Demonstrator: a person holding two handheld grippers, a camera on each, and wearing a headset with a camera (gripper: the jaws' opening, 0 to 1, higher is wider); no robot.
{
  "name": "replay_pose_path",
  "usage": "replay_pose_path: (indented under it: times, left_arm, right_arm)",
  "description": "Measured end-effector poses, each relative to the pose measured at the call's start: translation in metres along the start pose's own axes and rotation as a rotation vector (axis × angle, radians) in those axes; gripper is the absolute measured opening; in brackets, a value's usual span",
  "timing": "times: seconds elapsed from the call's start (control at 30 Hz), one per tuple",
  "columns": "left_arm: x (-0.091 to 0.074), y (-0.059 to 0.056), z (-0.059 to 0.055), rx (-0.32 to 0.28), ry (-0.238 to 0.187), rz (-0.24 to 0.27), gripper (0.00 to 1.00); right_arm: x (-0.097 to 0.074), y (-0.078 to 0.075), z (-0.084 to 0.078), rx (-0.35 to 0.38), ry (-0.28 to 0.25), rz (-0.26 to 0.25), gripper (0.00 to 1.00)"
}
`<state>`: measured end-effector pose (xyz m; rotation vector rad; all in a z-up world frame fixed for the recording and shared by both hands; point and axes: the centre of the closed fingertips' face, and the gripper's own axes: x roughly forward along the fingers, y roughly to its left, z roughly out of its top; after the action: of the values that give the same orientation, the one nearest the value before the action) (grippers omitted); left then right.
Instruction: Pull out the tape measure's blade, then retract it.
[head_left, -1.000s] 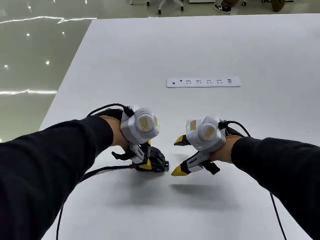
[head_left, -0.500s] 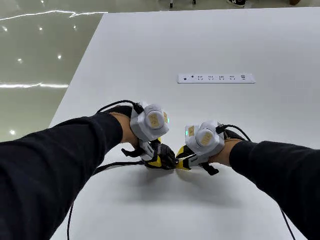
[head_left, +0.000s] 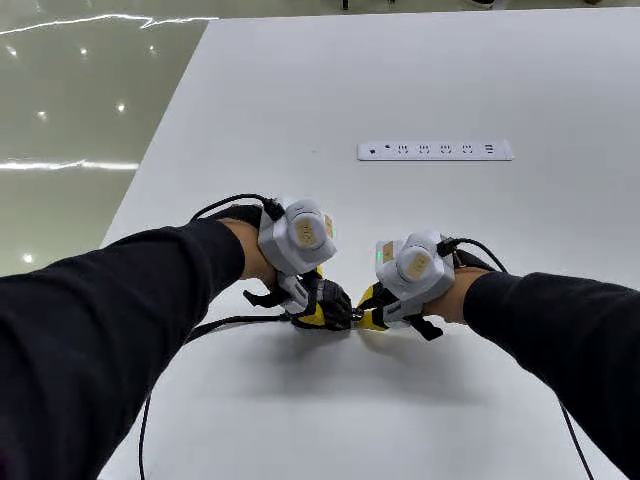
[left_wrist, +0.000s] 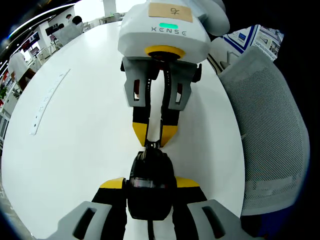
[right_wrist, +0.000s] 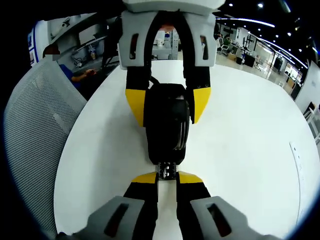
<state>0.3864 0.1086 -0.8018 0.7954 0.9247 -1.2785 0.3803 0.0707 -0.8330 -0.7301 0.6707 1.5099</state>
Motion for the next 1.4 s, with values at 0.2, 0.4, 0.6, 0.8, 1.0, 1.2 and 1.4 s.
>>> replay_pose_path:
  times: [0.2, 0.4, 0.6, 0.8, 1.0, 1.2, 1.4]
  left_arm:
    - [0.001, -0.001, 0.000, -0.004, 0.011, -0.001, 0.31]
    - [0.001, -0.001, 0.000, -0.011, 0.006, 0.000, 0.32]
    - [0.001, -0.001, 0.000, -0.021, 0.002, 0.003, 0.32]
    - [0.001, -0.001, -0.001, -0.027, -0.007, 0.003, 0.32]
    - [0.001, -0.001, -0.001, -0.027, -0.004, 0.008, 0.32]
    - [0.000, -0.001, -0.002, -0.031, -0.010, 0.011, 0.32]
    - [0.000, -0.001, -0.002, -0.030, -0.015, 0.015, 0.32]
  right_arm:
    - [-0.002, 0.002, -0.003, -0.008, 0.009, -0.005, 0.10]
    - [0.001, 0.001, -0.002, 0.008, 0.015, -0.009, 0.11]
    - [0.011, 0.002, 0.003, 0.014, 0.015, -0.030, 0.12]
    - [0.006, 0.001, 0.000, 0.028, 0.019, -0.016, 0.09]
    - [0.003, 0.000, -0.007, 0.036, 0.027, -0.012, 0.09]
    - [-0.001, -0.001, -0.011, 0.039, 0.036, -0.015, 0.09]
    - [-0.006, 0.000, -0.016, 0.049, 0.042, -0.018, 0.09]
